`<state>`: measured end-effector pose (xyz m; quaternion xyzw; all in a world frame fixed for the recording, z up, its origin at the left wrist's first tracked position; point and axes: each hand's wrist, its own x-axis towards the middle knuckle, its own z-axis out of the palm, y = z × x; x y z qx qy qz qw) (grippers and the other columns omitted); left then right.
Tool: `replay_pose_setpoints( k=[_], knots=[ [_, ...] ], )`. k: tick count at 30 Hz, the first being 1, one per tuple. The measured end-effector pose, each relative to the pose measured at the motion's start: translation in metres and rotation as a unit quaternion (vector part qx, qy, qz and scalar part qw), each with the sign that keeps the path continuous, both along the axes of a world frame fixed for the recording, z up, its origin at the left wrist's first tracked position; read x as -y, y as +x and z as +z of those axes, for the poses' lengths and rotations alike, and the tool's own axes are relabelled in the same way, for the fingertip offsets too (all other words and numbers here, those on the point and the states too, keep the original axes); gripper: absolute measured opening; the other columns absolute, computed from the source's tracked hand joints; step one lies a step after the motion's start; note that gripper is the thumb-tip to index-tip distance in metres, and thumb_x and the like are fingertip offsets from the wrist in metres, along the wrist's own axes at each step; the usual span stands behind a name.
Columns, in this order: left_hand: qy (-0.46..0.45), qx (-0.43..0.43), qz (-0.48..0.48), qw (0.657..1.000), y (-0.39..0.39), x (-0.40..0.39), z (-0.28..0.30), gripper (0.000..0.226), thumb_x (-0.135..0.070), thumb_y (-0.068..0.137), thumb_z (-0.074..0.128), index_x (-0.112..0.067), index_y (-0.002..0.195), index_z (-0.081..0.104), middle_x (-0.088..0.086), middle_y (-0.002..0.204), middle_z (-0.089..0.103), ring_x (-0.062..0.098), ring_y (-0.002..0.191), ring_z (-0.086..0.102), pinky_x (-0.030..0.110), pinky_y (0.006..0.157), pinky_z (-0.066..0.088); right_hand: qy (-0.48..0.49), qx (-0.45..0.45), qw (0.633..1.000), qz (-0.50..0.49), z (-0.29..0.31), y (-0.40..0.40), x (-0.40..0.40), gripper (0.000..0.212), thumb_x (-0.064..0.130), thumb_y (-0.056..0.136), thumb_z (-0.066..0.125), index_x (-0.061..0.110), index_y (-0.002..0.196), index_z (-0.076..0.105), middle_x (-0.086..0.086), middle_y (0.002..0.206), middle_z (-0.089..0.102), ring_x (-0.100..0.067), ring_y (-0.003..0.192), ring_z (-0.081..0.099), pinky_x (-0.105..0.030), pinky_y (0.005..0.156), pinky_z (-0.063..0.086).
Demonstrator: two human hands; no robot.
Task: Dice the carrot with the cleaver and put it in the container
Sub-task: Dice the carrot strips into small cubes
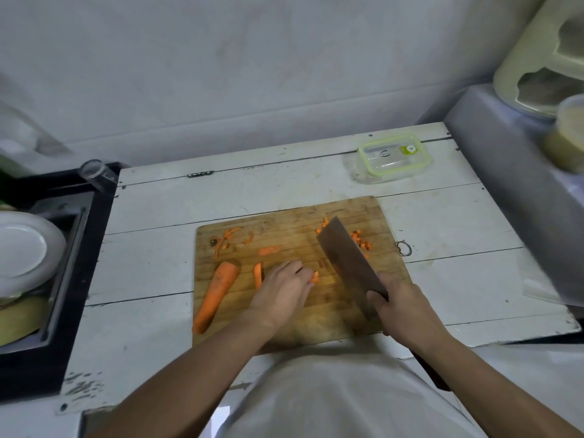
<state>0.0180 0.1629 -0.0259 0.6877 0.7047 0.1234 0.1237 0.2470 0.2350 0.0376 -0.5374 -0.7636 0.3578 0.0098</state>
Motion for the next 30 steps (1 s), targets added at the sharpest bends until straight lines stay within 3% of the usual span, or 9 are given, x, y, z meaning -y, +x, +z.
replay_pose_setpoints(
  k=[3,5,8,11,15,17,20,25,30],
  knots=[
    [-0.017,0.033,0.035,0.999,-0.015,-0.008,0.014,0.024,-0.033,0.104,0.052,-0.021,0.121,0.066,-0.004,0.113,0.06,0.015,0.109,0.055,0.033,0.096,0.047,0.001,-0.008,1.0,-0.008,0.004,0.0,-0.001,0.008,0.022,0.098,0.054,0.03,0.096,0.054,0.01,0.071,0.058,-0.013,0.059,0.06,-0.027,0.052,0.041],
    [0.005,-0.002,0.104,0.995,-0.041,-0.019,0.018,0.023,-0.023,0.103,0.053,-0.016,0.121,0.066,0.001,0.116,0.062,0.022,0.111,0.057,0.038,0.099,0.047,0.005,-0.002,1.0,-0.014,0.004,0.002,-0.003,0.004,0.023,0.098,0.054,0.025,0.1,0.057,0.006,0.073,0.06,-0.021,0.062,0.062,-0.033,0.057,0.05],
    [-0.09,-0.049,0.165,0.981,-0.076,-0.035,0.023,0.019,-0.02,0.1,0.06,-0.014,0.116,0.067,0.007,0.117,0.064,0.029,0.112,0.059,0.04,0.096,0.049,0.01,0.0,1.0,-0.026,0.004,0.005,-0.006,0.007,0.024,0.097,0.055,0.022,0.102,0.059,0.001,0.074,0.063,-0.023,0.061,0.061,-0.04,0.059,0.055],
    [-0.177,-0.032,0.175,0.968,-0.07,-0.046,0.032,0.014,-0.026,0.1,0.061,-0.013,0.1,0.066,0.009,0.105,0.068,0.029,0.102,0.065,0.037,0.079,0.05,0.009,-0.004,1.0,-0.03,0.006,0.003,-0.008,0.005,0.022,0.097,0.055,0.024,0.099,0.059,0.004,0.075,0.062,-0.019,0.064,0.06,-0.038,0.061,0.055],
    [-0.212,0.077,0.269,0.936,-0.046,-0.055,0.025,0.029,-0.034,0.096,0.067,-0.009,0.082,0.071,0.004,0.083,0.069,0.025,0.086,0.068,0.033,0.069,0.049,-0.018,-0.022,0.999,-0.029,0.012,-0.018,-0.01,0.008,0.026,0.097,0.052,0.029,0.102,0.057,0.004,0.075,0.063,-0.019,0.066,0.063,-0.038,0.064,0.056],
    [-0.215,0.138,0.315,0.914,-0.047,-0.056,0.023,0.029,-0.037,0.094,0.066,-0.014,0.082,0.076,0.002,0.081,0.074,0.023,0.081,0.07,0.036,0.076,0.057,-0.027,-0.034,0.999,-0.018,0.014,-0.041,-0.012,0.015,0.027,0.1,0.048,0.023,0.112,0.055,0.0,0.077,0.066,-0.017,0.059,0.066,-0.036,0.056,0.057],
    [-0.215,0.186,0.354,0.891,-0.06,-0.045,0.018,0.025,-0.034,0.094,0.064,-0.016,0.083,0.077,0.002,0.083,0.076,0.024,0.085,0.07,0.043,0.087,0.058,-0.053,-0.064,0.996,-0.016,0.018,-0.082,-0.009,0.015,0.023,0.103,0.041,0.015,0.114,0.048,-0.006,0.071,0.068,-0.014,0.047,0.066,-0.035,0.05,0.057],
    [-0.238,0.191,0.384,0.871,-0.055,-0.033,0.013,0.023,-0.048,0.088,0.07,-0.026,0.088,0.078,-0.002,0.098,0.075,0.026,0.101,0.067,0.045,0.097,0.051,-0.033,-0.037,0.999,-0.015,0.005,-0.122,0.0,0.014,0.023,0.102,0.043,0.015,0.111,0.05,-0.007,0.082,0.068,-0.023,0.062,0.07,-0.041,0.057,0.061],
    [-0.222,0.194,0.405,0.865,-0.049,-0.035,0.012,0.025,-0.05,0.092,0.066,-0.034,0.073,0.07,-0.006,0.098,0.073,0.026,0.108,0.062,0.045,0.095,0.038,0.016,-0.029,0.999,-0.003,-0.008,-0.124,0.01,0.017,0.025,0.102,0.046,0.015,0.114,0.054,-0.003,0.081,0.067,-0.02,0.067,0.07,-0.041,0.063,0.061]
  ],
)
